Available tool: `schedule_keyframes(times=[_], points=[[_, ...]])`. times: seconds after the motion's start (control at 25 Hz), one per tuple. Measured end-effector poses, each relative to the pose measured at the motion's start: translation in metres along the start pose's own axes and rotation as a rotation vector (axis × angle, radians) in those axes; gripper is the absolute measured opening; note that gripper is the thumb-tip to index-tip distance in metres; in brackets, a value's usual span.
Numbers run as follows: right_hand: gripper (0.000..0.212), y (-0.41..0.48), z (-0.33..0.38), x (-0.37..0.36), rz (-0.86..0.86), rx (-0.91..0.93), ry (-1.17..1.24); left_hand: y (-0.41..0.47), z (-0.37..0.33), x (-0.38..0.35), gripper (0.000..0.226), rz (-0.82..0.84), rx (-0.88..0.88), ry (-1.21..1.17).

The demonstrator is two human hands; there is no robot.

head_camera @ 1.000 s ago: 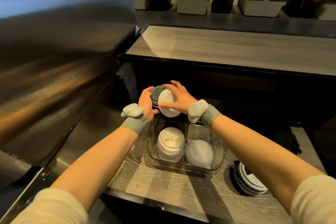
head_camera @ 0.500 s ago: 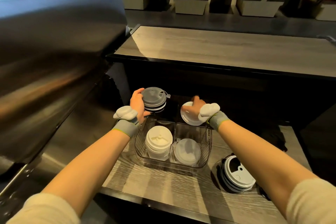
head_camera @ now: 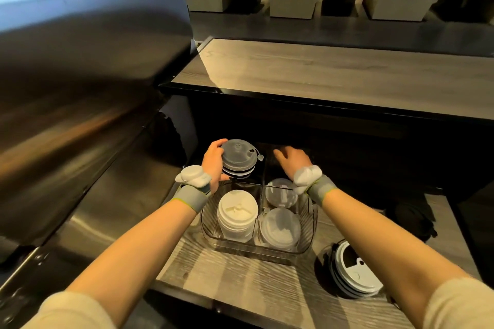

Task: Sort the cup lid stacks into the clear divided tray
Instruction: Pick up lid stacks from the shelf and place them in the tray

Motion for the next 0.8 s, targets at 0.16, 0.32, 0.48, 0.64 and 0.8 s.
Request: schedule_keyframes(times=[0.16, 0.32, 0.48, 0.64, 0.8], points=[[0.059, -0.025, 0.065, 0.002, 0.173, 0.315, 0.231, -0.003, -0.002, -0.009, 0.041, 0.028, -0.032, 0.03], [0.074, -0.03, 0.085, -0.012, 0.252, 0.35, 0.14, -0.01, 0.001, -0.017, 0.037, 0.069, -0.004, -0.132], [0.062, -0.03, 0.081, -0.01, 0.166, 0.256, 0.325, -0.01, 0.012, -0.021, 0.051, 0.143, 0.093, -0.312], [0.053, -0.031, 0.074, -0.006, 0.141, 0.126, 0.558, -0.013, 0.007, -0.022, 0.044, 0.139, 0.02, -0.24], [0.04, -0.049, 0.055, 0.02, 0.134, 0.099, 0.711, -0.011, 0.008, -0.014, 0.042, 0.034, 0.017, -0.184]])
Point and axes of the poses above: each hand's wrist, its own y-axis towards the middle knuckle, its own x-axis out of the back of the hand, z = x × y, the point moved 9 cm from there along y, towards the middle knuckle, and after that the axes turned 3 degrees about y, right-handed, at the moved point
